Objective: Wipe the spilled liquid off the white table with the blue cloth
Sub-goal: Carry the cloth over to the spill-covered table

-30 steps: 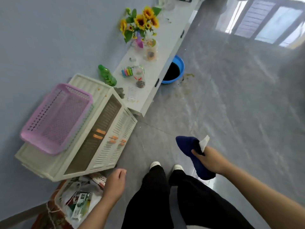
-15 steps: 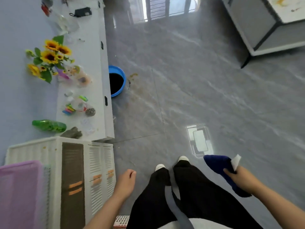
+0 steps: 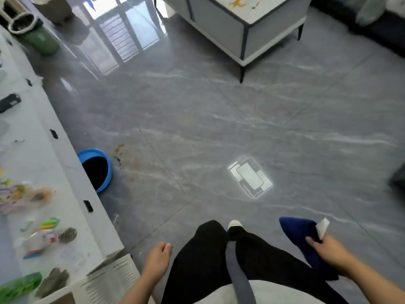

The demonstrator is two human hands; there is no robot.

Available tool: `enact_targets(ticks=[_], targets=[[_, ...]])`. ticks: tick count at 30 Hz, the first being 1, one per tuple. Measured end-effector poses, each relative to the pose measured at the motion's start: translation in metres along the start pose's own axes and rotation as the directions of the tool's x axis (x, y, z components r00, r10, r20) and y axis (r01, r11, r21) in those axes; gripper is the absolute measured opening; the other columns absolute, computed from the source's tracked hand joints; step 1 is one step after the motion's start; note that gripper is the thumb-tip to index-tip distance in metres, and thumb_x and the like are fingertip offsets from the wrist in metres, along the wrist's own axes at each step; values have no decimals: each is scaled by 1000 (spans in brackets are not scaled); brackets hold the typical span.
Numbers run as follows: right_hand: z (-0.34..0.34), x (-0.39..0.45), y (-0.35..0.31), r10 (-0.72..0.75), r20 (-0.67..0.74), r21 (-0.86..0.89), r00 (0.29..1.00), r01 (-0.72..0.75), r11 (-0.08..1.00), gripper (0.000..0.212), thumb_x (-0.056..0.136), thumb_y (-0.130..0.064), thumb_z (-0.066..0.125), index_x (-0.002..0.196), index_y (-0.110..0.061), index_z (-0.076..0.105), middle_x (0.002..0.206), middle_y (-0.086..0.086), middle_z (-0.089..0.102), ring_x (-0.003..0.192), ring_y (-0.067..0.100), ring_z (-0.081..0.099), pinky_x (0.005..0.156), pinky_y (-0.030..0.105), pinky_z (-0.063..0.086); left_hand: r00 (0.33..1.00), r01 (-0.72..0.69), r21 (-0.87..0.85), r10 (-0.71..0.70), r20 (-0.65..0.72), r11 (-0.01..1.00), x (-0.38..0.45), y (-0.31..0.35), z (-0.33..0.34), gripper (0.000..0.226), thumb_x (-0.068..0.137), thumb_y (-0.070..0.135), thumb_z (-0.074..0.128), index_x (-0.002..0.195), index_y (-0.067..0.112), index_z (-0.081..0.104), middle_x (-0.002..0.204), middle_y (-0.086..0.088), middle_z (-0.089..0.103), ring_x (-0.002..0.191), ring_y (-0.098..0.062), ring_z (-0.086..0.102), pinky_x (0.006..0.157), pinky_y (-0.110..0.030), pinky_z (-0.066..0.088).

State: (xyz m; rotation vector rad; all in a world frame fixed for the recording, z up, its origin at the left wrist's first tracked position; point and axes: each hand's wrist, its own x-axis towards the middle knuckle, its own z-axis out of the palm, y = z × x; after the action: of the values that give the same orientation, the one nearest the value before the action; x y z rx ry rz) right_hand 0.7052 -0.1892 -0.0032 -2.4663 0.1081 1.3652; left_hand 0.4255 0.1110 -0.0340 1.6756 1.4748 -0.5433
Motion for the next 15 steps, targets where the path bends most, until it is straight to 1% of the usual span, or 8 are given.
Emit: enact_targets(ticks=[2, 4, 5, 7, 8, 10, 13, 15], targets=[[-15, 7, -9, -3, -35, 77, 999, 6, 997, 11, 94, -13, 51, 97, -2, 54, 84, 11, 56, 65, 19, 48, 61, 34, 33, 1000, 26, -58, -27, -2, 998, 3, 12, -2, 28, 92, 15, 46, 69, 5, 58, 73, -11, 62, 72, -23, 56, 67, -30, 38], [-29, 17, -19, -4, -47, 114, 999, 9, 993, 13, 94, -14, 52, 97, -2, 53, 81, 8, 55, 63, 14, 46, 58, 33, 33, 998, 57, -87, -58, -3, 995, 10, 25, -7, 28, 92, 12, 47, 68, 7, 60, 72, -10, 63, 71, -23, 57, 72, -30, 41], [-35, 22, -24, -5, -43, 126, 999, 10, 992, 13, 94, -15, 52, 98, -2, 53, 80, 7, 55, 63, 13, 47, 57, 31, 33, 998, 70, -89, -70, -2, 994, 15, 33, -10, 27, 92, 11, 48, 68, 8, 61, 72, -12, 63, 71, -23, 57, 74, -30, 42], [-46, 34, -32, -12, -45, 151, 999, 19, 988, 8, 94, -13, 51, 99, -7, 51, 84, 7, 56, 65, 11, 47, 58, 31, 32, 997, 74, -57, -74, 8, 996, 30, 52, -19, 26, 91, 11, 50, 67, 9, 62, 73, -13, 64, 70, -22, 57, 74, -30, 42], [-50, 40, -35, -16, -56, 157, 998, 24, 987, 8, 94, -12, 50, 101, -7, 51, 87, 8, 56, 67, 12, 47, 60, 32, 32, 998, 64, -21, -63, 26, 998, 38, 64, -24, 27, 90, 11, 50, 66, 9, 62, 73, -13, 64, 69, -22, 57, 74, -30, 42], [-57, 52, -36, 17, -85, 186, 996, -1, 983, 15, 94, -9, 50, 104, 1, 55, 89, 11, 57, 71, 19, 49, 63, 32, 32, 998, 31, 42, -34, 56, 999, 59, 93, -32, 29, 91, 12, 48, 65, 9, 61, 71, -12, 63, 69, -22, 56, 74, -29, 42], [-61, 62, -29, 126, -117, 219, 985, -98, 971, 22, 93, -7, 51, 104, 11, 59, 95, 23, 63, 87, 33, 59, 68, 33, 34, 997, -35, 82, 29, 73, 996, 87, 146, -42, 30, 91, 10, 47, 63, 8, 58, 67, -12, 58, 67, -22, 52, 70, -29, 40], [-65, 66, -21, 203, -117, 245, 972, -170, 955, 21, 92, -5, 51, 100, 13, 60, 96, 29, 64, 93, 37, 59, 69, 33, 34, 990, -115, 130, 102, 102, 985, 105, 192, -45, 32, 91, 10, 45, 60, 8, 53, 64, -10, 54, 65, -20, 49, 64, -29, 36]])
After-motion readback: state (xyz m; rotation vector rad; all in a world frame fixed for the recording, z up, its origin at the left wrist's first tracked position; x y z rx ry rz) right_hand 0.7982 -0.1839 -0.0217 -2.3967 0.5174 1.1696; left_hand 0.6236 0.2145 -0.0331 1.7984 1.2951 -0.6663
